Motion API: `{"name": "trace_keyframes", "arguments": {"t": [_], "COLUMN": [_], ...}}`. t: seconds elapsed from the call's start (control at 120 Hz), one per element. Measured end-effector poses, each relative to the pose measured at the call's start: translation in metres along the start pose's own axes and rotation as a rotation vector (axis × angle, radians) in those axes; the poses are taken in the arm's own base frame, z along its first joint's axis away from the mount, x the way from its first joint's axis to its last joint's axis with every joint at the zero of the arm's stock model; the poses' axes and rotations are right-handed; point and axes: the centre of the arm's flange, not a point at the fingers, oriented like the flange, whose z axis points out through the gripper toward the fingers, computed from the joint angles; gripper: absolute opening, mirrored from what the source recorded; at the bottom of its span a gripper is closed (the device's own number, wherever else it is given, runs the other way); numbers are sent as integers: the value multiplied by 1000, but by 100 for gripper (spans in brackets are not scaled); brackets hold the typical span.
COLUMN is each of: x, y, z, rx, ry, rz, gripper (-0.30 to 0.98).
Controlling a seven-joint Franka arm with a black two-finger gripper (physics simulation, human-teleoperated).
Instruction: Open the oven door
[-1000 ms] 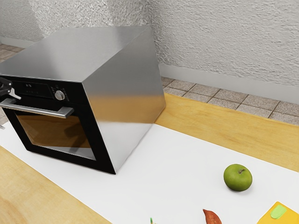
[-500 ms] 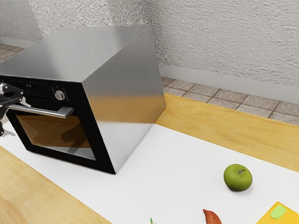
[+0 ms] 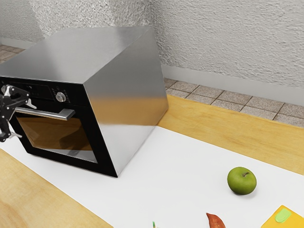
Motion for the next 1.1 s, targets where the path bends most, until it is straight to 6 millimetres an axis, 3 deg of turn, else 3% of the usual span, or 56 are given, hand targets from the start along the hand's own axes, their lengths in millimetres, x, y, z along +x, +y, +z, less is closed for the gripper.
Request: {"name": "trace_keyframes", "arguments": {"t": [0.183, 0.317, 0.517, 0.617, 0.683, 0.733, 0.775, 0.842, 0.883, 0.917, 0.967, 1.058, 1.1], "x": [-3, -21, -64, -72, -79, -101, -144, -237, -295, -330, -363, -379, -384], "y": [-14, -61, -158, -170, -143, -105, -65, 21, 78, 104, 128, 143, 142], "z": [6, -8, -40, -47, -75, -116, -162, -233, -255, -246, -205, -128, -104], "rx": [7, -8, -98, -124, -151, -179, -204, -236, -237, -199, -97, 102, 169], "ry": [2, 34, 129, 152, 162, 180, 192, 164, 50, -40, -149, -248, -270], "rz": [-12, -35, -76, -70, -17, 81, 218, 502, 726, 847, 920, 944, 951], "gripper": [68, 68, 68, 68, 68, 68, 68, 68, 68, 68, 68, 69, 69]}}
